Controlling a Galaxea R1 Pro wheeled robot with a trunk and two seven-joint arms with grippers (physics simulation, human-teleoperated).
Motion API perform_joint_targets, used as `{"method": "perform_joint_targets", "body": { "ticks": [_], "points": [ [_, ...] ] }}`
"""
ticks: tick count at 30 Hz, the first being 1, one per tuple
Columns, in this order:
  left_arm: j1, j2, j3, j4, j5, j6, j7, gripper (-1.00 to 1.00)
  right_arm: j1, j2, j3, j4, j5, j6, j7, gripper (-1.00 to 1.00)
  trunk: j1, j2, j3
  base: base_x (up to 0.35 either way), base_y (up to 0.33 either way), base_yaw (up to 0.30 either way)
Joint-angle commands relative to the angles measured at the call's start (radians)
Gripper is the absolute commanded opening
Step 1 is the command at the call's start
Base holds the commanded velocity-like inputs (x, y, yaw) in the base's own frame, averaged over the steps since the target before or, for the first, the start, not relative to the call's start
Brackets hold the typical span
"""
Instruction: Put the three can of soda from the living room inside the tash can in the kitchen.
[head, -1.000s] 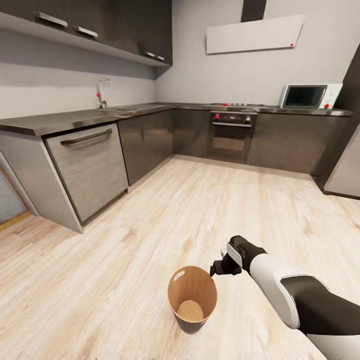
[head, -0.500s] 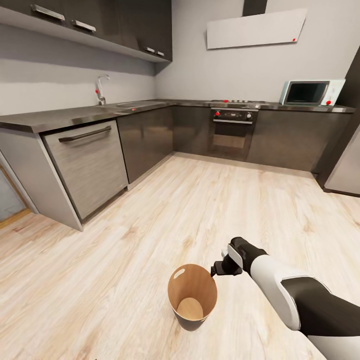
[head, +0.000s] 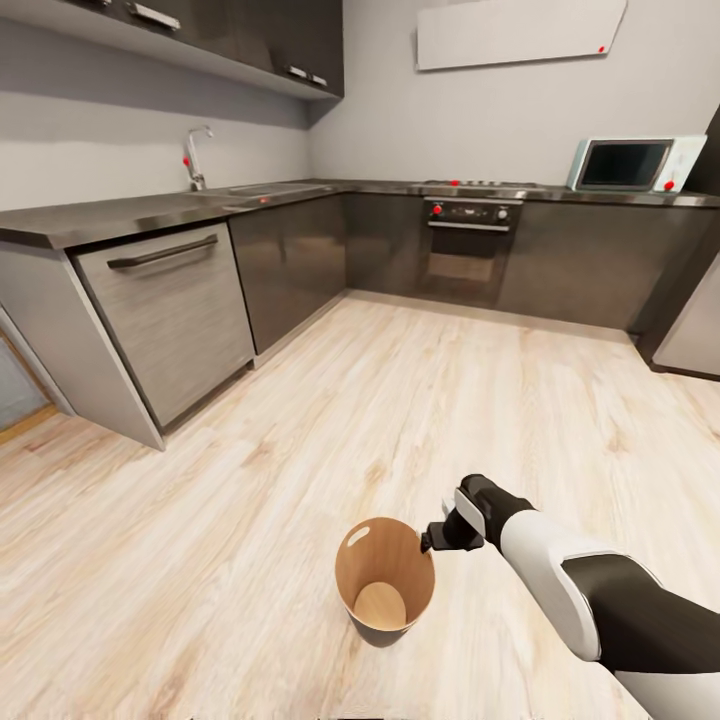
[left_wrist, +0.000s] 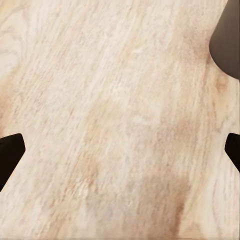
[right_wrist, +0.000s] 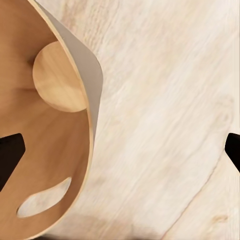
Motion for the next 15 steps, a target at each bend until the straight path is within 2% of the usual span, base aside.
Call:
{"method": "perform_joint_targets", "body": {
  "ticks": [1, 9, 15],
  "points": [
    [0.0, 0.0, 0.0, 0.0, 0.0, 0.0, 0.0, 1.0, 0.0, 0.001, 0.0, 0.0, 0.0, 0.0, 0.0, 1.0, 0.0, 0.0, -0.004, 0.0, 0.0, 0.0],
    [0.0, 0.0, -0.001, 0.001, -0.003, -0.001, 0.0, 1.0, 0.0, 0.005, 0.0, -0.001, 0.0, 0.0, 0.0, 1.0, 0.004, -0.002, -0.035, 0.0, 0.0, 0.0],
    [0.0, 0.0, -0.001, 0.001, -0.003, -0.001, 0.0, 1.0, 0.0, 0.006, 0.029, -0.001, 0.0, 0.0, 0.0, 1.0, 0.007, -0.004, -0.058, 0.0, 0.0, 0.0]
  ]
}}
